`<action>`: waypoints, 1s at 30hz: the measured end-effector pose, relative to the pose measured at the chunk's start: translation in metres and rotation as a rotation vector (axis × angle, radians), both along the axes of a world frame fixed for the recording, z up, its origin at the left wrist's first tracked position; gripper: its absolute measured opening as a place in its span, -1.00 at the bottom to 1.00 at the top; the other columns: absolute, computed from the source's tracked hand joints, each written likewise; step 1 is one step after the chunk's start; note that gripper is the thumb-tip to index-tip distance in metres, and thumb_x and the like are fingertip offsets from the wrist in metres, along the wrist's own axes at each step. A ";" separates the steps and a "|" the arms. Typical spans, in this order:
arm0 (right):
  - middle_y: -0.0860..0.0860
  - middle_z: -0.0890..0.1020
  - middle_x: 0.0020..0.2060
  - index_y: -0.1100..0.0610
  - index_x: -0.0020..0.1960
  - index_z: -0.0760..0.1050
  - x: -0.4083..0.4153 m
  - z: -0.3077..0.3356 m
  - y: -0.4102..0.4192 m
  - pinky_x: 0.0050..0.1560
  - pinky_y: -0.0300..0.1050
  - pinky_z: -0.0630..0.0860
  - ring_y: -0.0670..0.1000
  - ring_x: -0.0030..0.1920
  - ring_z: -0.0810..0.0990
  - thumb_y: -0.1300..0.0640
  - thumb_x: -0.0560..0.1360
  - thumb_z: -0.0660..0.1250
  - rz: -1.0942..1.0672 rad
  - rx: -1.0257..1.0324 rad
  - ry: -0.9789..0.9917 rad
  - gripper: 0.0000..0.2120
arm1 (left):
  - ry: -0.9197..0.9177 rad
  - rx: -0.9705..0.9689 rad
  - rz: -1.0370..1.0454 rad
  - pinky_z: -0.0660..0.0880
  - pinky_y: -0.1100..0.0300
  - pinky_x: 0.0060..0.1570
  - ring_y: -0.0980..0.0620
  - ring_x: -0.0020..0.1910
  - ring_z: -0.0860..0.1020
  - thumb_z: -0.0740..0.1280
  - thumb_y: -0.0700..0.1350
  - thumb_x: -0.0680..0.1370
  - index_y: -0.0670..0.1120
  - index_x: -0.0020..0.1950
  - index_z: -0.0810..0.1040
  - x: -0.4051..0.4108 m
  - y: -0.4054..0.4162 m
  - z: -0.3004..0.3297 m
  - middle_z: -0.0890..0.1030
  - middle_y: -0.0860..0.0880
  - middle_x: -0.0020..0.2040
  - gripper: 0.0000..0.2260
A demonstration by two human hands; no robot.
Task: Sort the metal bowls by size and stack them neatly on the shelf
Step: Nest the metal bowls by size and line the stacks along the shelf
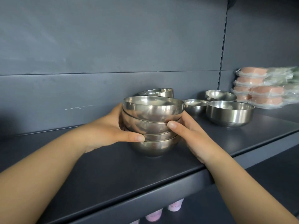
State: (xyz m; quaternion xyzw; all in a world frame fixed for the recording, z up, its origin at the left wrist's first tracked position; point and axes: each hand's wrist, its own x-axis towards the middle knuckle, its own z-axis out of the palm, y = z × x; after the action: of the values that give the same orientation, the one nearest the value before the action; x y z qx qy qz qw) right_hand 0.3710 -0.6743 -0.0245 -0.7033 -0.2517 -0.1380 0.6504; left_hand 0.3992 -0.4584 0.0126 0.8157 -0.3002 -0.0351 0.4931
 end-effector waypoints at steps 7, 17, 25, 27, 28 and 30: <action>-0.18 0.65 -0.35 -0.04 -0.24 0.56 0.000 0.005 0.002 -0.24 -0.35 0.46 -0.23 -0.27 0.58 -0.02 0.17 0.43 0.029 0.071 0.036 -0.82 | -0.006 -0.100 0.029 0.47 0.14 0.23 0.09 0.21 0.54 0.52 0.00 0.04 0.22 0.14 0.36 -0.004 0.000 0.005 0.60 0.01 0.16 -0.29; -0.05 0.65 -0.25 0.11 -0.07 0.49 -0.007 0.012 0.014 -0.24 -0.27 0.57 -0.14 -0.23 0.65 0.04 0.14 0.52 0.192 0.115 0.178 -0.59 | 0.062 -0.156 0.087 0.53 0.34 0.02 0.28 0.07 0.58 0.56 -0.25 0.15 0.15 0.32 0.24 -0.031 0.004 -0.013 0.56 0.11 0.16 -0.15; -0.15 0.62 -0.33 0.03 -0.11 0.52 0.010 0.060 0.113 -0.11 -0.21 0.55 -0.18 -0.29 0.62 0.02 0.14 0.38 0.402 0.062 0.168 -0.68 | -0.037 -0.161 0.505 0.52 0.20 0.08 0.14 -0.09 0.66 0.52 0.03 -0.05 -0.05 0.10 0.49 -0.067 0.100 0.021 0.67 0.00 -0.02 -0.28; -0.13 0.62 -0.24 0.00 -0.08 0.51 0.014 0.073 0.148 -0.04 -0.17 0.57 -0.15 -0.24 0.65 0.00 0.13 0.39 0.480 0.038 0.165 -0.64 | -0.086 -0.166 0.572 0.54 0.26 -0.02 0.17 -0.22 0.64 0.54 -0.01 -0.02 -0.07 -0.05 0.51 -0.080 0.133 0.034 0.65 0.01 -0.16 -0.42; -0.14 0.63 -0.22 -0.01 -0.06 0.50 0.016 0.077 0.166 -0.03 -0.14 0.58 -0.14 -0.22 0.66 0.00 0.13 0.38 0.512 0.015 0.167 -0.62 | -0.108 -0.177 0.595 0.54 0.30 -0.09 0.19 -0.26 0.62 0.56 -0.07 0.01 -0.07 -0.08 0.51 -0.086 0.149 0.038 0.65 0.04 -0.21 -0.48; -0.15 0.64 -0.23 -0.01 -0.06 0.50 0.019 0.082 0.199 0.00 -0.07 0.57 -0.10 -0.23 0.67 0.01 0.13 0.38 0.561 -0.024 0.181 -0.63 | -0.136 -0.196 0.633 0.53 0.40 -0.18 0.22 -0.23 0.63 0.53 -0.14 0.11 -0.04 -0.06 0.52 -0.094 0.175 0.040 0.68 0.08 -0.23 -0.57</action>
State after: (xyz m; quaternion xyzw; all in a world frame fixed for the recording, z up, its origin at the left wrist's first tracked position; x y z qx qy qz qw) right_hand 0.3897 -0.4757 0.0571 -0.6232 -0.3790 0.1132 0.6746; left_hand 0.3049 -0.2831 0.0526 0.8177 -0.0664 0.2033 0.5345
